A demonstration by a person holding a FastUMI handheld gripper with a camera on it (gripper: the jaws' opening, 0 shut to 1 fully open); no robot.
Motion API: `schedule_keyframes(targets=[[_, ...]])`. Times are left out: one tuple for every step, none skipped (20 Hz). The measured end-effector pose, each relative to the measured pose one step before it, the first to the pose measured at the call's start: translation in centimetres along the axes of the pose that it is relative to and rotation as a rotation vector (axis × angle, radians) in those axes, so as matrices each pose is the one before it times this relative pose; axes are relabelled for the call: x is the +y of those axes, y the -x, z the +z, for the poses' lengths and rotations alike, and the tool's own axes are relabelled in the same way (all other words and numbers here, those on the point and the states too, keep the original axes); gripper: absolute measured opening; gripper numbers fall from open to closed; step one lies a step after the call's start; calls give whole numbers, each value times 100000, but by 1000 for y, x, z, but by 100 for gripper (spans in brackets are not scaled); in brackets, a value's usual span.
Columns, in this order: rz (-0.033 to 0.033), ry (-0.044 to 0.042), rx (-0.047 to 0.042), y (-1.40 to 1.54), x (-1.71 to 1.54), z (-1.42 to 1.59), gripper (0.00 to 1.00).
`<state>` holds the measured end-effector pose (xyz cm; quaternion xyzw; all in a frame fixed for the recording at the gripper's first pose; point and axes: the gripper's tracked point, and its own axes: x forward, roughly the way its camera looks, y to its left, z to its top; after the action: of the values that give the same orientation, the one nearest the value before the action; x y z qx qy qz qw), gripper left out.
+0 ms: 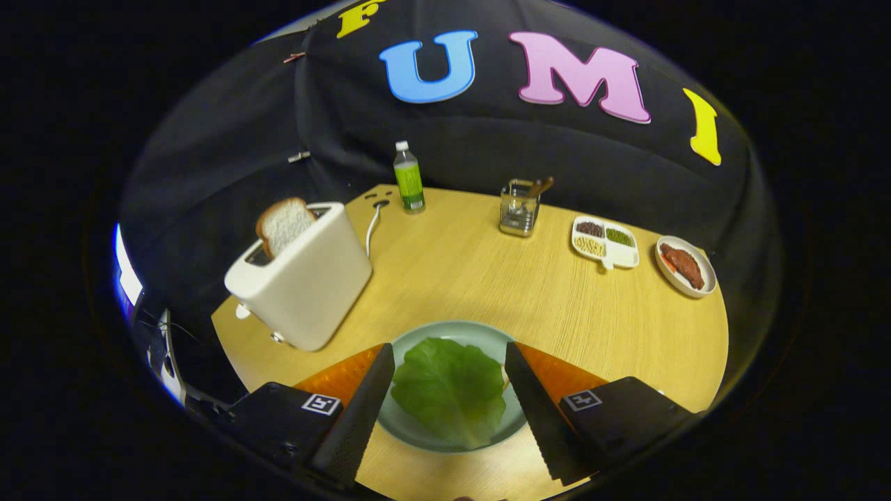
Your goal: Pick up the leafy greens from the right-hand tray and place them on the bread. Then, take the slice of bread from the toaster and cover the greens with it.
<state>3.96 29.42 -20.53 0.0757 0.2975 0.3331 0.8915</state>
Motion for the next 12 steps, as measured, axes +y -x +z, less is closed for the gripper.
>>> schedule_keyframes(targets=[[1162, 1570, -4274, 744, 745, 2025, 99], [1273, 1802, -4341, 595, 861, 2205, 99], [1287, 1733, -3610, 395, 958, 2015, 99], [1312, 1619, -4095, 393, 873, 1968, 99], [1236, 1393, -3475, 136, 1198, 2071, 99], [1211, 1077, -3345, -82, 1261, 2079, 99], [1489, 562, -4013, -40, 1204, 1973, 99], [2023, 81, -2858, -380, 1215, 1654, 99], [1693, -249, -1301, -356, 1253, 1138, 99], [808, -1005, -429, -454, 974, 771, 99], [1080, -1428, 30, -688, 1166, 497, 99], [727, -1240, -376, -1024, 1025, 353, 99]])
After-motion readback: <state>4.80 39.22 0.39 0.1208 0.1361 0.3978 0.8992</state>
